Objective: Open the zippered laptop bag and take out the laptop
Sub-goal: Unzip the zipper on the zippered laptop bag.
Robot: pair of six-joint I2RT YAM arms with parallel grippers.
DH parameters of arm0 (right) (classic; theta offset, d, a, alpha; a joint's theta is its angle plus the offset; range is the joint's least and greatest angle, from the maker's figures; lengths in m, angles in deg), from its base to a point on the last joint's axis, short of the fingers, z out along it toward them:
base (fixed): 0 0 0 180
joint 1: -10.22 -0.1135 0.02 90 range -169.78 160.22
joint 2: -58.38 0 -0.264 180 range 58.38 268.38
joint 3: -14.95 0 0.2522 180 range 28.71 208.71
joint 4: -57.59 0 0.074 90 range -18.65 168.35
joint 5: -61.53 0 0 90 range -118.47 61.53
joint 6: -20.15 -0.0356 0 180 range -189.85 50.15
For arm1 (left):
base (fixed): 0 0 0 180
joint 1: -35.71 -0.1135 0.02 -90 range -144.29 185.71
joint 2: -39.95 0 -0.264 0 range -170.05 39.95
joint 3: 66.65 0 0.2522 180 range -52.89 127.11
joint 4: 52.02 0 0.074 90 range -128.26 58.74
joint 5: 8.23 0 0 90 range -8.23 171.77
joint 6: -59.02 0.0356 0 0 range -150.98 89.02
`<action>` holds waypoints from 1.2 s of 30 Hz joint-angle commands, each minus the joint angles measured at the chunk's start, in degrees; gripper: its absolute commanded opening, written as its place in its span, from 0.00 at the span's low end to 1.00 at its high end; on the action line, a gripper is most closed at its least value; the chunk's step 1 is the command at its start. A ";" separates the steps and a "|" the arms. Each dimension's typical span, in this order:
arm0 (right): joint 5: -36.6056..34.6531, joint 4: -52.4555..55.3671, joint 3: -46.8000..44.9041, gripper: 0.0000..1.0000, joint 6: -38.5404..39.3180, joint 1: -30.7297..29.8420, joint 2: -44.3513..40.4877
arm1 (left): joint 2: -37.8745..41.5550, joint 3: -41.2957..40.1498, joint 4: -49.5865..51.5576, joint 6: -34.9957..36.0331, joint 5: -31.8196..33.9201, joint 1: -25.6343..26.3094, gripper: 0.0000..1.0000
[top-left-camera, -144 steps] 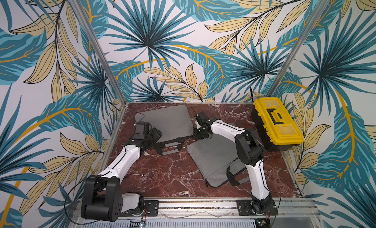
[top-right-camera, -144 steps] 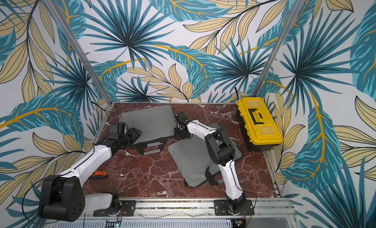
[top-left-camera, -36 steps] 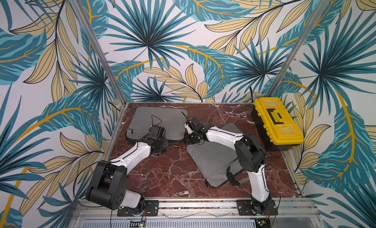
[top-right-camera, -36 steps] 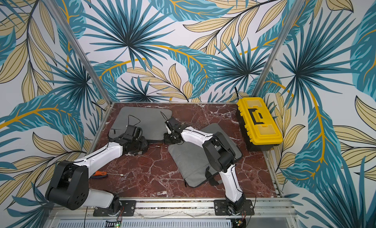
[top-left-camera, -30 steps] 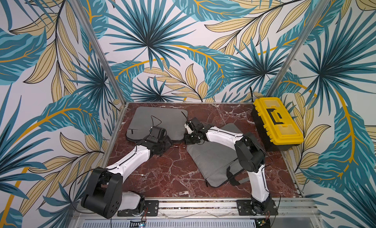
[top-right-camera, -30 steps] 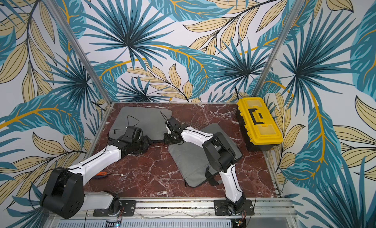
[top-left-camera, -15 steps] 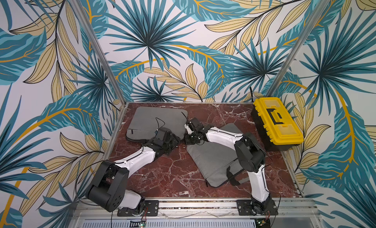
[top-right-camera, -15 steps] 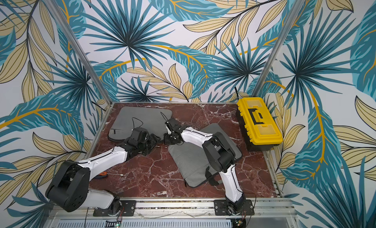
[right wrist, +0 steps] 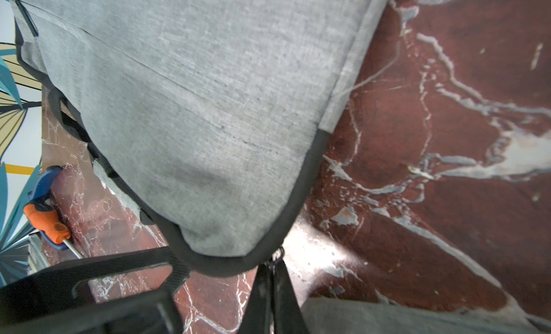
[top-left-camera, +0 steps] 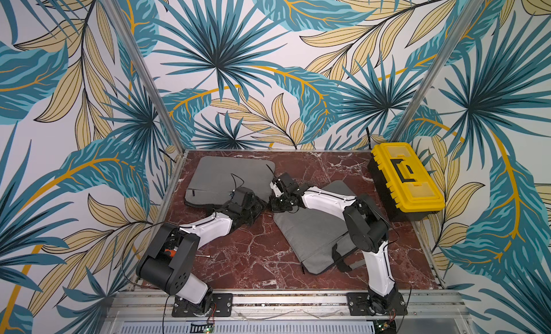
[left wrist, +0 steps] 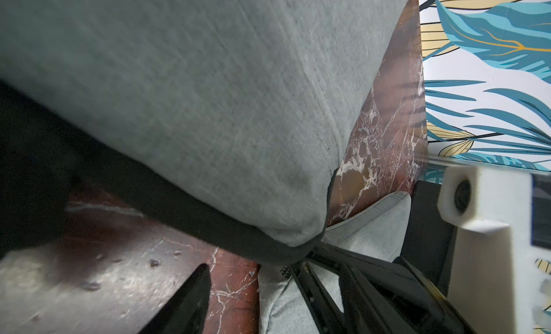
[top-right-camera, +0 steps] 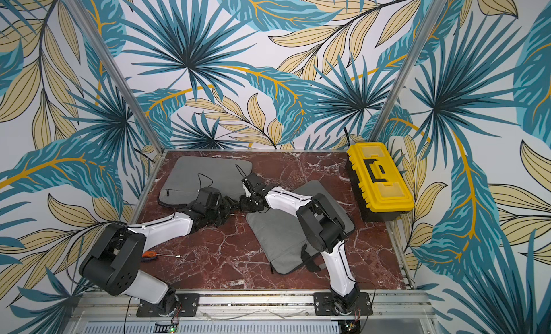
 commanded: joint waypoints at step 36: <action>1.65 -0.73 -4.02 0.00 -0.48 -0.73 -4.09 | -4.75 -0.52 -5.88 -0.51 2.69 -0.76 0.11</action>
